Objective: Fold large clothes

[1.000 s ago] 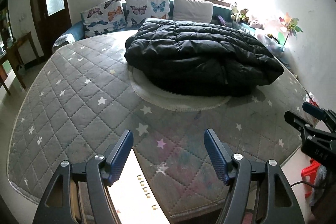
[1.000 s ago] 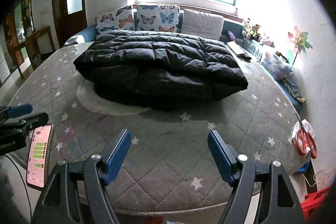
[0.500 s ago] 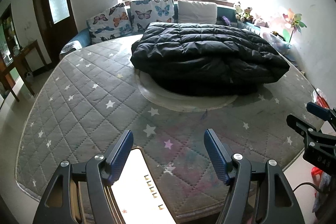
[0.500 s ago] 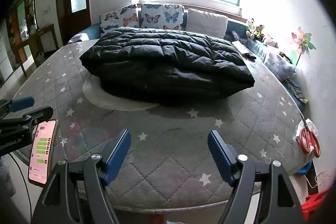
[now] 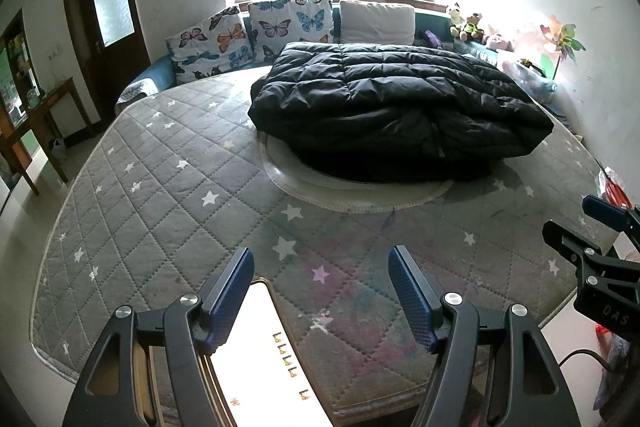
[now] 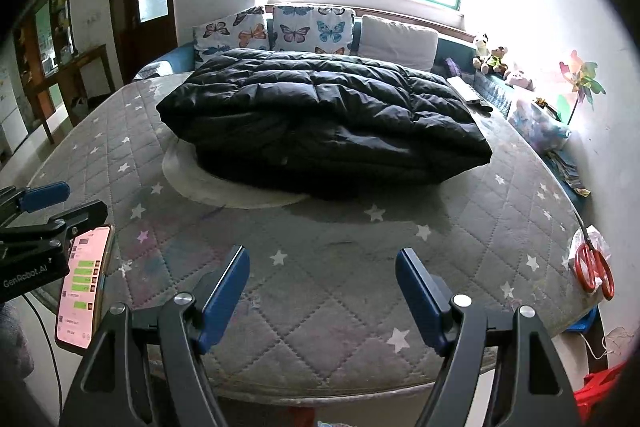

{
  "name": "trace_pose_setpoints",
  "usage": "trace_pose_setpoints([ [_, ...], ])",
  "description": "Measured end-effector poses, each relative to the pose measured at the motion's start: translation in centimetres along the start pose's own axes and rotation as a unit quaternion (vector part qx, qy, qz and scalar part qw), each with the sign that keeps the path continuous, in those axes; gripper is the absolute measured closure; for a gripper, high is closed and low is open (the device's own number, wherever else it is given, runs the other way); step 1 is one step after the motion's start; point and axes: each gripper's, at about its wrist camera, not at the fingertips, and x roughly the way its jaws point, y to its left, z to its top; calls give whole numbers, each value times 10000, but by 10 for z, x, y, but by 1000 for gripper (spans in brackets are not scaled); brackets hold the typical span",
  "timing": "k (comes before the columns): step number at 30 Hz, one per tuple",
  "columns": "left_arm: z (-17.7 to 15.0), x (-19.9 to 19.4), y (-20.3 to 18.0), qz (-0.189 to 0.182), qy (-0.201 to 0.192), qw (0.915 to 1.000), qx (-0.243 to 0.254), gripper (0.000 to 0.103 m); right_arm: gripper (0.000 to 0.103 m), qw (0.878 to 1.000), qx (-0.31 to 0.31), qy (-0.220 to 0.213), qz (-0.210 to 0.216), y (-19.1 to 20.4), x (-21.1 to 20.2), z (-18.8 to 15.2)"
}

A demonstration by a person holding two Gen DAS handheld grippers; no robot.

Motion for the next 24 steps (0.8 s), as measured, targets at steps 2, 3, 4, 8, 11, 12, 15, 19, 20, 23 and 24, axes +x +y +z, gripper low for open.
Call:
trace_pose_setpoints([
  [2, 0, 0, 0, 1, -3, 10000, -1, 29, 21, 10000, -6, 2, 19, -1, 0, 0],
  [3, 0, 0, 0, 0, -7, 10000, -8, 29, 21, 10000, -10, 6, 9, 0, 1, 0],
  [4, 0, 1, 0, -5, -5, 10000, -8, 29, 21, 10000, -11, 0, -2, 0, 0, 0],
  [8, -1, 1, 0, -7, -3, 10000, -21, 29, 21, 10000, -20, 1, -10, 2, 0, 1],
  [11, -1, 1, 0, -7, -10, 10000, -16, 29, 21, 10000, -15, 1, -19, 3, 0, 1],
  [12, -1, 2, 1, -9, -7, 10000, -25, 29, 21, 10000, -16, -2, -8, 3, 0, 1],
  [15, -1, 2, -1, -9, -10, 10000, -28, 29, 21, 10000, -40, 3, -38, 3, 1, 1],
  [19, -1, 2, -1, 8, -19, 10000, -8, 29, 21, 10000, -51, 2, -52, 4, 1, 2],
  [20, -1, 2, -2, 15, -32, 10000, -11, 29, 21, 10000, -49, -1, -59, 4, 1, 2],
  [23, -1, 2, -2, 6, -49, 10000, -14, 29, 21, 10000, -51, -3, -62, 4, 1, 2],
  [24, -1, 3, -2, 0, -49, 10000, -15, 29, 21, 10000, -51, -8, -61, 4, 1, 2],
])
